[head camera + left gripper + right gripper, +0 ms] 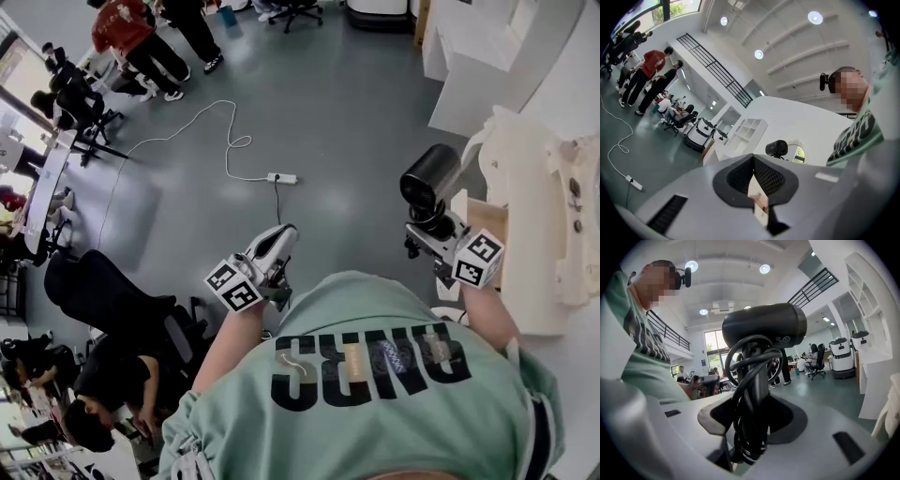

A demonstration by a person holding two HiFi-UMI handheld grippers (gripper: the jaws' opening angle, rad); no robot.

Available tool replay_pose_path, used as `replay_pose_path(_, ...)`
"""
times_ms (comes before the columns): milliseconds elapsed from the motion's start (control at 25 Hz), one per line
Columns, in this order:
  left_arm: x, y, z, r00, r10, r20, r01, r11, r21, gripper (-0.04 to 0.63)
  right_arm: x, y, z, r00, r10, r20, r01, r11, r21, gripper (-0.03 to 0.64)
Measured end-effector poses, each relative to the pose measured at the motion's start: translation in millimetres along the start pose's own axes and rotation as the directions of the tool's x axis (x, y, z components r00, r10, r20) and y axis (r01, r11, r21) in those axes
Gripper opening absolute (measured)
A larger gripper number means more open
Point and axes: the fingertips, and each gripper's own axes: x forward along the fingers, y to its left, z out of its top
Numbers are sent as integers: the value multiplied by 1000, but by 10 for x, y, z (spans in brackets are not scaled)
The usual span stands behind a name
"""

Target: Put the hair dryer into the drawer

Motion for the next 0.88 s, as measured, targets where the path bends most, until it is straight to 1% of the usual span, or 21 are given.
replay_pose_path(120,691,98,94,1000,7,14,-7,1000,1,5,-16,-582,268,999,32,-18,-32,999,-34,173)
replay_pose_path(200,1012,153,154,1000,16,12,-17,1000,10,5,7,-861,402,998,52,-21,-53,998,-45,173)
replay_pose_path(360,1352,244,197,1000,24,-16,-23,1000,17,5,54,-1175,506,998,65,-17,-66,997,-38,173)
replay_pose_path(480,1573,441,214,999,23,-30,-23,1000,5,5,153,-1418,526,998,57,-16,-57,998,-23,173)
replay_pose_path(600,1825,718,205,999,-1,-41,1,1000,-5,5,276,-1687,495,999,36,-27,-36,999,-15,173)
replay_pose_path(680,1947,921,271,998,-37,-46,36,999,-10,5,400,-1793,519,999,7,-34,-7,1000,-19,173)
replay_pose_path(800,2004,1209,463,992,-108,-57,107,994,-16,5,626,-1815,614,997,-64,-39,63,997,-36,173)
replay_pose_path(880,1974,1456,631,987,-143,-76,142,990,-17,5,847,-1796,681,993,-117,-32,116,993,-31,173)
